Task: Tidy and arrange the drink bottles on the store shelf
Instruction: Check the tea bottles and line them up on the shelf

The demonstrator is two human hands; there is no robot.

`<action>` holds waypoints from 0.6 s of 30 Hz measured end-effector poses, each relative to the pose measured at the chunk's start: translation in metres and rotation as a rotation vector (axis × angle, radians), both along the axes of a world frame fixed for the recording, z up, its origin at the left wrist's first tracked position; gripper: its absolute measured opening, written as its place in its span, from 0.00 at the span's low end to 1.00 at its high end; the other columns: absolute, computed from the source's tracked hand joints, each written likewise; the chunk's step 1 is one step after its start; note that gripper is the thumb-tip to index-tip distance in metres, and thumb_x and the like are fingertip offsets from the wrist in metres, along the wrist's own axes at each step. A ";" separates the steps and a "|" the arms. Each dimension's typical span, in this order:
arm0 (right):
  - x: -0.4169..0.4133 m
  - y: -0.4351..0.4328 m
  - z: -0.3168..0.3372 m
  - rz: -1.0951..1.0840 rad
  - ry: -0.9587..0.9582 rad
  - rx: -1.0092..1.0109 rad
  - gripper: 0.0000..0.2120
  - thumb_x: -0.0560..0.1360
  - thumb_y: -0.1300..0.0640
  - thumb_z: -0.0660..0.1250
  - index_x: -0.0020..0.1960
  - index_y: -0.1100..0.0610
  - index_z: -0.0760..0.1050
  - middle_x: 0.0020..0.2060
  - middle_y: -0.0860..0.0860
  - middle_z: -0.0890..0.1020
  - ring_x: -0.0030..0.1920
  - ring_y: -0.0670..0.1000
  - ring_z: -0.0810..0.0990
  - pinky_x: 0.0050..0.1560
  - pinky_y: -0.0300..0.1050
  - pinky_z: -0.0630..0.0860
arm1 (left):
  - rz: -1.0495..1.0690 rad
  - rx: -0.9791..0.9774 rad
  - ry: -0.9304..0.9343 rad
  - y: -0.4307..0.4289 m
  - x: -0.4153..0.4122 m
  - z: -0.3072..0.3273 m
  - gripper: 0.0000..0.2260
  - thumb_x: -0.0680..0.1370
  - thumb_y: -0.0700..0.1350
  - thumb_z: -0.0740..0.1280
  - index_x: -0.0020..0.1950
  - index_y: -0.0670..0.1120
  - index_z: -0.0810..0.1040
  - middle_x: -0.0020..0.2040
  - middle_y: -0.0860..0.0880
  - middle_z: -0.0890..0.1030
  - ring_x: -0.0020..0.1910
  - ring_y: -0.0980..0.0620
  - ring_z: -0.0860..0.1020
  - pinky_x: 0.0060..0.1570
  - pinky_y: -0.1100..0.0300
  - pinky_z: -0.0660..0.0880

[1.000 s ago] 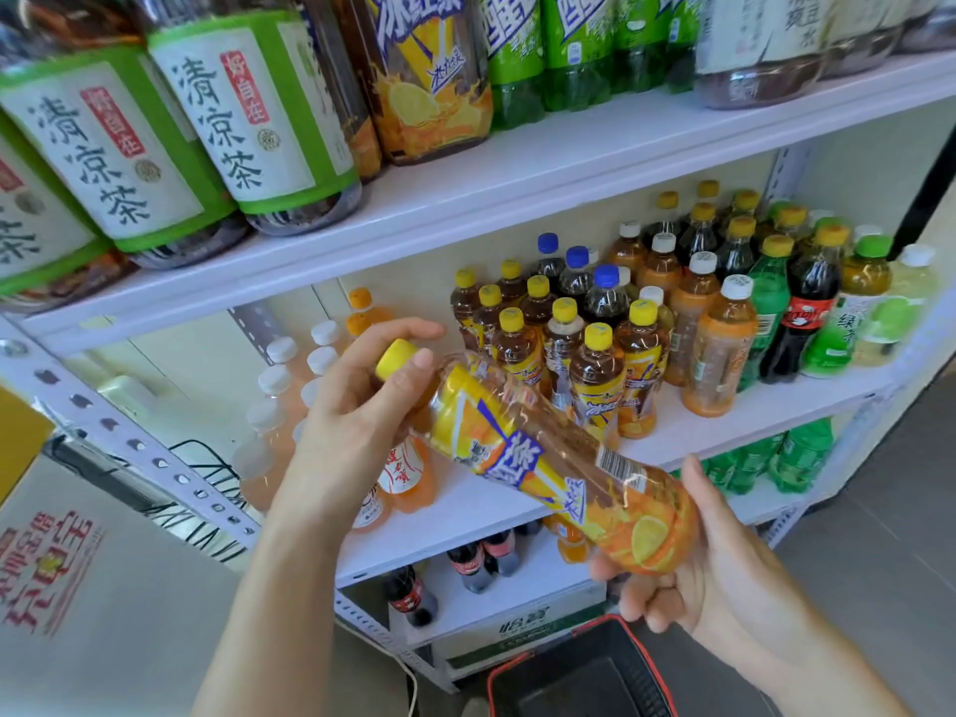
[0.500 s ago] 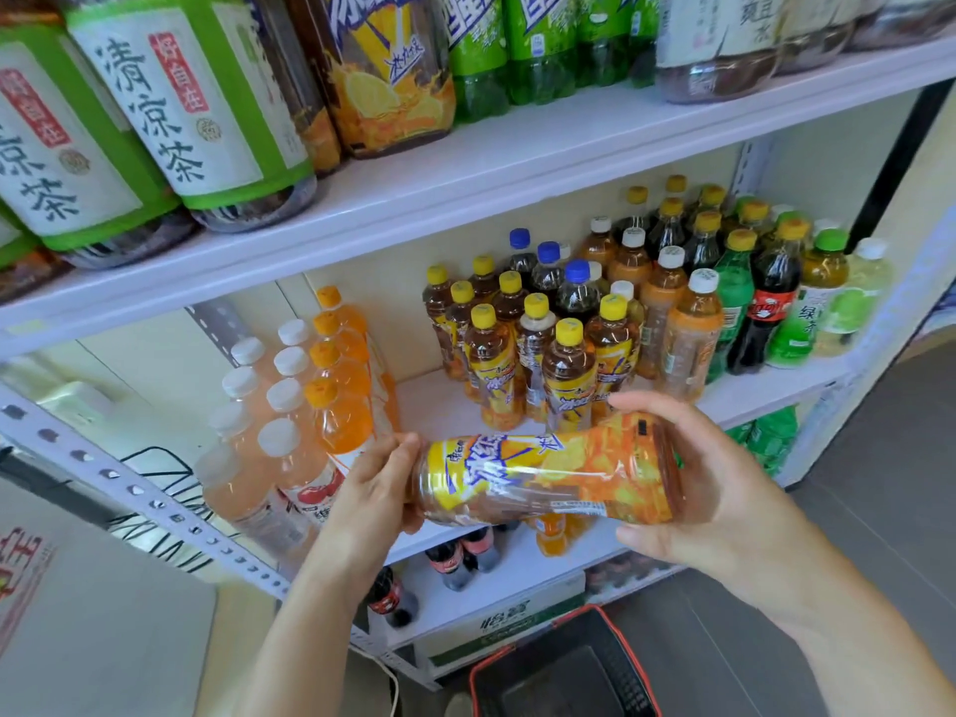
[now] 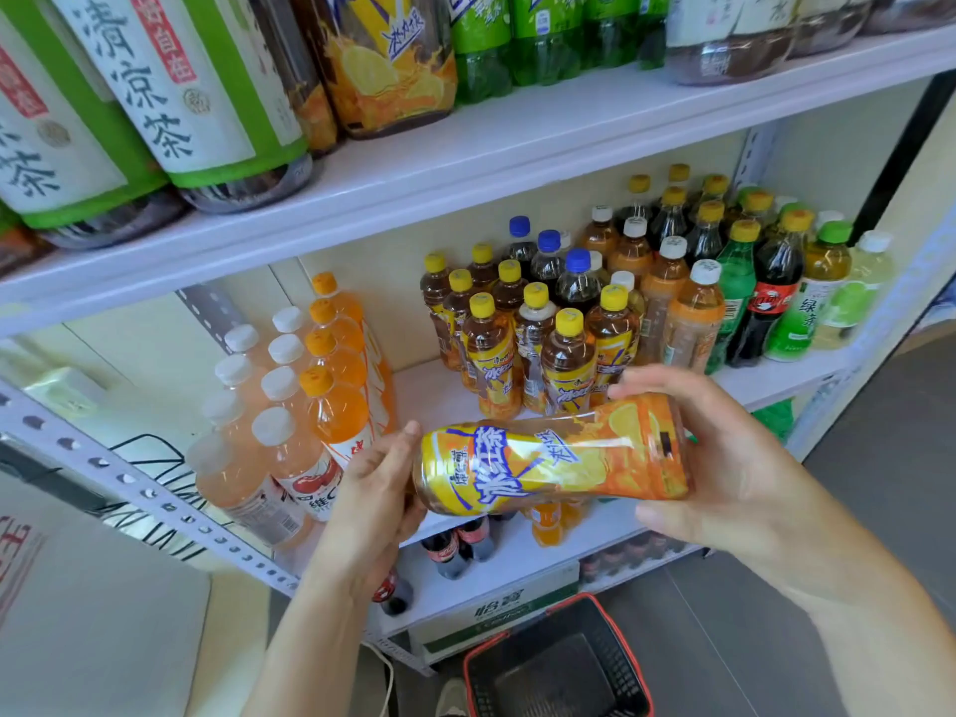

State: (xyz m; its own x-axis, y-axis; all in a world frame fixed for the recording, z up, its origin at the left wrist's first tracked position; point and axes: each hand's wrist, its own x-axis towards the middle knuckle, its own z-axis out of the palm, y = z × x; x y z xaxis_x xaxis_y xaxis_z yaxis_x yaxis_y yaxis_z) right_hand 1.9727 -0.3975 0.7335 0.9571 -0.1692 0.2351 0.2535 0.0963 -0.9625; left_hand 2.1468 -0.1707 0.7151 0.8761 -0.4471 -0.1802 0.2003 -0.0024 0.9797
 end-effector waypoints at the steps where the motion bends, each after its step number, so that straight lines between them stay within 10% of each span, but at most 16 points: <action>1: 0.002 0.002 -0.001 -0.007 0.013 0.103 0.39 0.63 0.56 0.81 0.71 0.52 0.68 0.64 0.58 0.74 0.62 0.60 0.77 0.59 0.55 0.77 | 0.020 -0.030 -0.054 -0.001 0.001 0.003 0.15 0.75 0.56 0.65 0.33 0.48 0.80 0.24 0.47 0.64 0.18 0.54 0.59 0.20 0.68 0.51; 10: 0.007 0.025 -0.007 -0.206 0.390 0.299 0.21 0.66 0.42 0.70 0.57 0.47 0.76 0.55 0.55 0.81 0.50 0.61 0.83 0.37 0.52 0.81 | 0.016 0.012 -0.385 0.006 0.009 0.027 0.11 0.76 0.52 0.66 0.45 0.46 0.82 0.26 0.44 0.74 0.22 0.51 0.71 0.21 0.64 0.67; 18: 0.011 0.027 -0.018 -0.208 0.183 0.244 0.33 0.59 0.43 0.82 0.60 0.51 0.75 0.48 0.55 0.82 0.43 0.56 0.82 0.47 0.55 0.81 | -0.019 0.069 -0.376 0.007 0.024 0.038 0.10 0.78 0.50 0.67 0.48 0.45 0.82 0.33 0.46 0.77 0.27 0.52 0.73 0.26 0.61 0.71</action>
State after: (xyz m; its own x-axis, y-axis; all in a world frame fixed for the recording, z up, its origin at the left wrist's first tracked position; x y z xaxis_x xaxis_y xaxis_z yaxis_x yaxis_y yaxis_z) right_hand 1.9833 -0.3706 0.7154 0.9190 -0.3941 -0.0085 0.1171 0.2937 -0.9487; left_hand 2.1704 -0.1637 0.7527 0.8785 -0.4619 0.1218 -0.1738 -0.0716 0.9822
